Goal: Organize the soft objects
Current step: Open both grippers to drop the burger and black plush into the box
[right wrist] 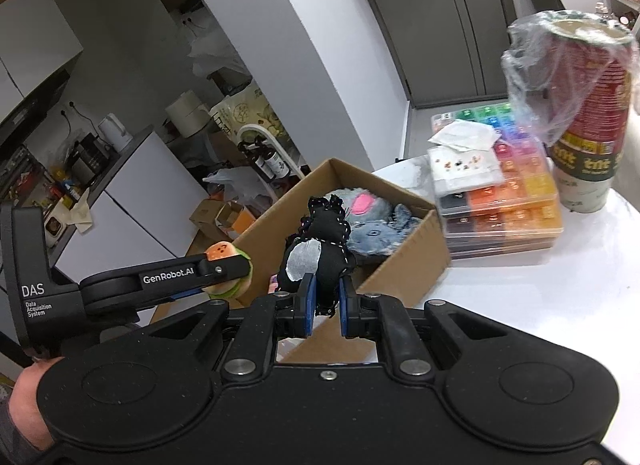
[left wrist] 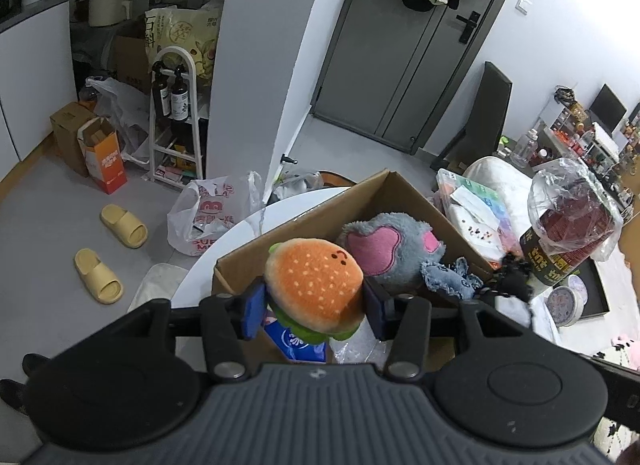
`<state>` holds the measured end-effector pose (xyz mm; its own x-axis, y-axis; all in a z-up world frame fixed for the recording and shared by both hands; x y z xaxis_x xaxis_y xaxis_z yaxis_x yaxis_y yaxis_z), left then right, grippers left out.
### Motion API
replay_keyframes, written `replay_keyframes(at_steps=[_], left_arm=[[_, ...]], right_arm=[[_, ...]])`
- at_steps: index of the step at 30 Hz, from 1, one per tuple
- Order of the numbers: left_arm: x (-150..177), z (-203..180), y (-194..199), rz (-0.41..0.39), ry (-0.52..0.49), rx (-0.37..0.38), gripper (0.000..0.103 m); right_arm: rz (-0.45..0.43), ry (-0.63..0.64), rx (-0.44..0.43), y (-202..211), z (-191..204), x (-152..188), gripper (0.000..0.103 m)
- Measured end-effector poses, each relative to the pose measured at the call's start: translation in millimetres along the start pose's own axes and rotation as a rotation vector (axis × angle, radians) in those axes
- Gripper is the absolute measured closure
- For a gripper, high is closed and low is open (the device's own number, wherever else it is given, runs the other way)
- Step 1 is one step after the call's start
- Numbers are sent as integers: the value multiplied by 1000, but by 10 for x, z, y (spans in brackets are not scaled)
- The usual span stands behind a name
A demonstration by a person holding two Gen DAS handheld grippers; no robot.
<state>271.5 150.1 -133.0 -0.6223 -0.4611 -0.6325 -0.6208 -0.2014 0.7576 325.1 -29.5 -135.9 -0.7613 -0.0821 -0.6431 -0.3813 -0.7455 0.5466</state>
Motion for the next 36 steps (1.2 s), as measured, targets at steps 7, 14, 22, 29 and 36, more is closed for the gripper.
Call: replay_keyframes(at_steps=[7,14,22,29,36], left_arm=[[-40,109,32,-16,33,6,37],[-89,201,112,-35,50,-11,37],[-48,275,132,-15,35,-44,31],[-1,259,185,3,1,-46,18],[33,186,327,21,-39,-61,10]], right_arm=[[29,7,-21,-188,120,-12,91],[47,17,-30,-312,216,-42,90],[62,16,11,-339,207,-13,51],[46,4,29,-167,183,-2,38],[24,7,64,38,127,-48,19]])
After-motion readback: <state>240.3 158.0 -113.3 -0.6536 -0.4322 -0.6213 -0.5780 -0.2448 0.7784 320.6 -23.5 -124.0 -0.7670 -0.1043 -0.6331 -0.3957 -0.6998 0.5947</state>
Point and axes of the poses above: each gripper's, at about its wrist camera, not at the fingertips, and y roughly against the way its jaws point, z to its left, x to its underside, the point moved 6 cm from there along -y, roughly the way its jaws point, and after that the axes turned 8 degrees about -x, right-handed, at the moved point
